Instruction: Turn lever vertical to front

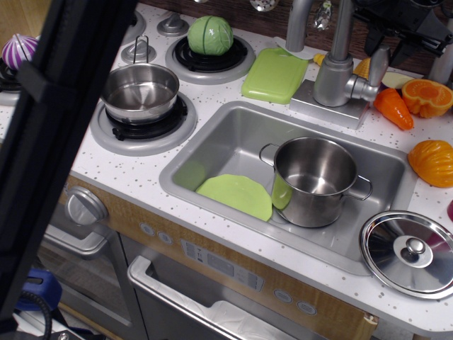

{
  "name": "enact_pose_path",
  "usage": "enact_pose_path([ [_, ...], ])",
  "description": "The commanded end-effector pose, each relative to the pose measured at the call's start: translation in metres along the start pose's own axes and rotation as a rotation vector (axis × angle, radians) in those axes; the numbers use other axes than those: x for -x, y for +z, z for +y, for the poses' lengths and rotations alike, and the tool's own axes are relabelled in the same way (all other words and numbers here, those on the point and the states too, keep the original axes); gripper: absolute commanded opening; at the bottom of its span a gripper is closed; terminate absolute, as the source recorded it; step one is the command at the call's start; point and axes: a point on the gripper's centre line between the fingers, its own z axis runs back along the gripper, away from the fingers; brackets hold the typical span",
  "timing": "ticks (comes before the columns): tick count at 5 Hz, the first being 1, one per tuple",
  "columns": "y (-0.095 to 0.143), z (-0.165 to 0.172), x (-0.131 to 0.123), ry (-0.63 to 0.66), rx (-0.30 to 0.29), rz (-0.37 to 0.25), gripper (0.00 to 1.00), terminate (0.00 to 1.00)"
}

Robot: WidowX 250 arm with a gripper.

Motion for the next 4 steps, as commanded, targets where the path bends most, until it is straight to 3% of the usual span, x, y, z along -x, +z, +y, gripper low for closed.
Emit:
enact_pose_path([
  [1, 0.026, 0.0, -0.001, 0.055, 0.006, -0.01, 0.0, 0.0],
  [4, 0.001, 0.002, 0.016, 0.06, 0.11, 0.085, 0.0, 0.0],
])
